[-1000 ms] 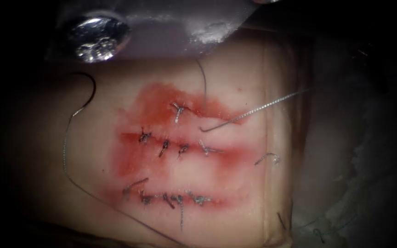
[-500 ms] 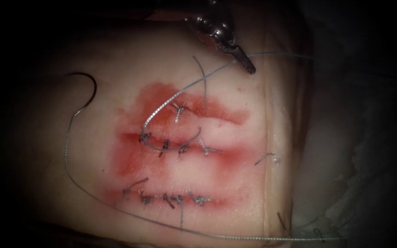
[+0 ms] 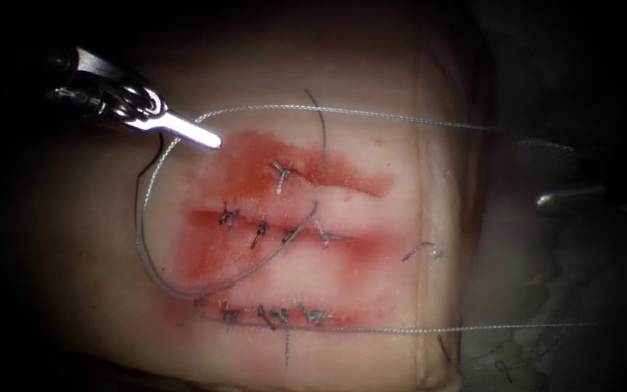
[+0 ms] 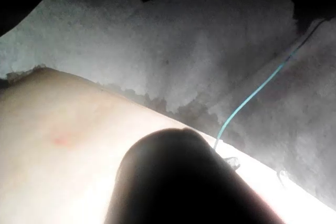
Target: Wound Closure
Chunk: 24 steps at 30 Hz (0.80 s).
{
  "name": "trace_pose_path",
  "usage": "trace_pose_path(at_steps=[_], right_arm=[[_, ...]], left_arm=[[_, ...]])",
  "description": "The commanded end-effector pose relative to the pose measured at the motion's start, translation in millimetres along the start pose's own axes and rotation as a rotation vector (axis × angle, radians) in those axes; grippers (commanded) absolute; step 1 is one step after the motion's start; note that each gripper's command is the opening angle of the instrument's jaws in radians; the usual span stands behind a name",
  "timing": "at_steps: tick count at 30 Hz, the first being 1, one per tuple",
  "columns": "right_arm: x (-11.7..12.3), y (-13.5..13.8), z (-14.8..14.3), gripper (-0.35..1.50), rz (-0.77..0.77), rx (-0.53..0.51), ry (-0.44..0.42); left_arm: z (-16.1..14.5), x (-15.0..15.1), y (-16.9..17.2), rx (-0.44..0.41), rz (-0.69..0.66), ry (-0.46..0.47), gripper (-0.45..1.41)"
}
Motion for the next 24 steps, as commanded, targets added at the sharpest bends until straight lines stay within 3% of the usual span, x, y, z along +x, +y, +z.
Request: trace_pose_path(at_steps=[1, 3, 6, 7, 9, 10, 13, 15, 20, 24], right_arm=[[2.0, -0.6, 2.7, 0.81, -0.015, 0.013, -0.013], [3.7, -1.7, 4.1, 0.81, -0.032, 0.022, -0.01], [5.2, -3.6, 6.1, 0.59, -0.048, 0.048, -0.005], [5.7, -4.5, 7.0, 0.29, -0.053, 0.07, -0.009], [6.0, -5.8, 8.3, -0.08, -0.059, 0.123, -0.016], [6.2, -6.5, 9.1, -0.35, -0.061, 0.168, -0.022], [6.0, -8.0, 11.0, -0.35, -0.061, 0.299, -0.043], [6.0, -8.8, 12.2, -0.35, -0.059, 0.333, -0.06], [7.5, -11.0, 15.8, -0.35, -0.067, 0.249, -0.023], [10.6, -11.5, 18.5, -0.35, -0.176, 0.169, 0.007]], left_arm=[[0.5, -0.9, -0.1, 0.014, 0.01, -0.037, -0.45], [0.4, -1.2, -0.3, 0.039, -0.001, -0.115, -0.45], [0.8, -1.7, -0.3, 0.076, 0.027, -0.224, -0.45], [1.0, -1.9, -0.3, 0.088, 0.042, -0.253, -0.45], [2.1, -1.9, -0.1, 0.099, 0.109, -0.353, -0.45], [2.6, -2.0, -0.1, 0.091, 0.128, -0.401, -0.45], [4.4, -2.3, -0.1, 0.125, 0.17, -0.516, -0.45], [5.8, -3.2, -0.2, 0.125, 0.196, -0.565, -0.38], [8.1, -4.3, -0.7, 0.141, 0.209, -0.547, -0.35], [9.1, -5.1, -0.7, 0.167, 0.205, -0.52, -0.35]])
